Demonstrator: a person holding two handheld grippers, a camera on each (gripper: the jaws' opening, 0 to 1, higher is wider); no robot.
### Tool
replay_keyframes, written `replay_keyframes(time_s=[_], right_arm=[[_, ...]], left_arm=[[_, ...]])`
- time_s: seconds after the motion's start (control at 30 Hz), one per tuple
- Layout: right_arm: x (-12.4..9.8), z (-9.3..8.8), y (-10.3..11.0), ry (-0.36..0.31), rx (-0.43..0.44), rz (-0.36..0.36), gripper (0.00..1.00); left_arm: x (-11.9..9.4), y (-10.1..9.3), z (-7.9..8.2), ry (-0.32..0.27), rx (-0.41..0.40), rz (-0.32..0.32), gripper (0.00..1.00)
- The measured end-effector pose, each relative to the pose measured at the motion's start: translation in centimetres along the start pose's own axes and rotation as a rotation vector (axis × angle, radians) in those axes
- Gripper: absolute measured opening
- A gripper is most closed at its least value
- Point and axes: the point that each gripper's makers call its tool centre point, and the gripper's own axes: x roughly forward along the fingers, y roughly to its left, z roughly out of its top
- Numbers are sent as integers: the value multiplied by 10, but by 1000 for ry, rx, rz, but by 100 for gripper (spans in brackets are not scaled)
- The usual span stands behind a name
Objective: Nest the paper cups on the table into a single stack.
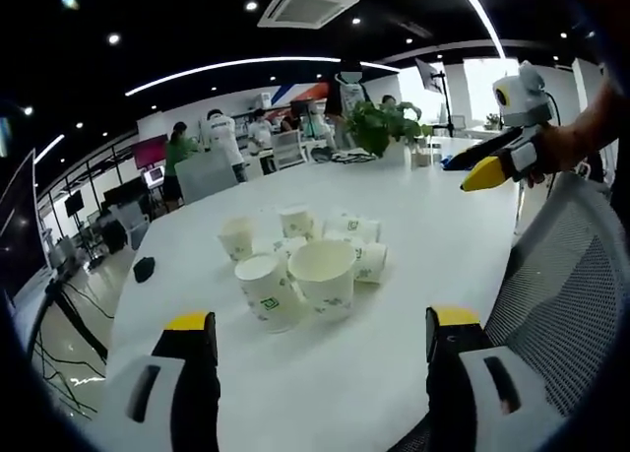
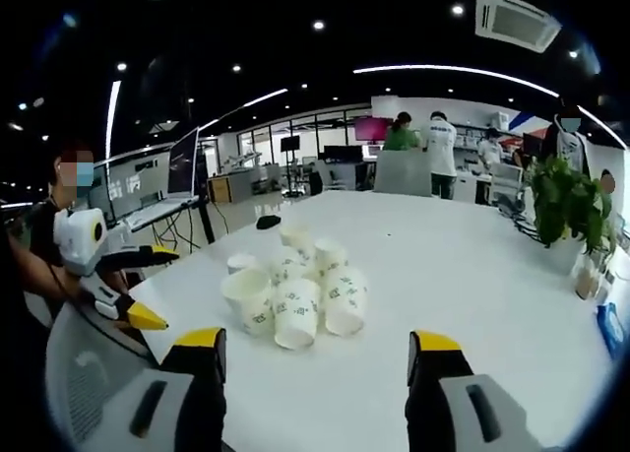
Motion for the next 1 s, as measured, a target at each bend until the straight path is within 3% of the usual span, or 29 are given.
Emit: replay_keyframes(time_s=[0.3, 0.7, 1.0], right_arm=[[22, 1, 13, 7, -10, 46, 69], [43, -5, 27, 36, -40, 110, 63], [66, -8, 34, 49, -38, 127, 47]], left_arm=[[-1, 3, 0, -7, -9, 13, 87], [0, -3, 6, -39, -38, -19, 90], [0, -4, 2, -15, -28, -24, 89]])
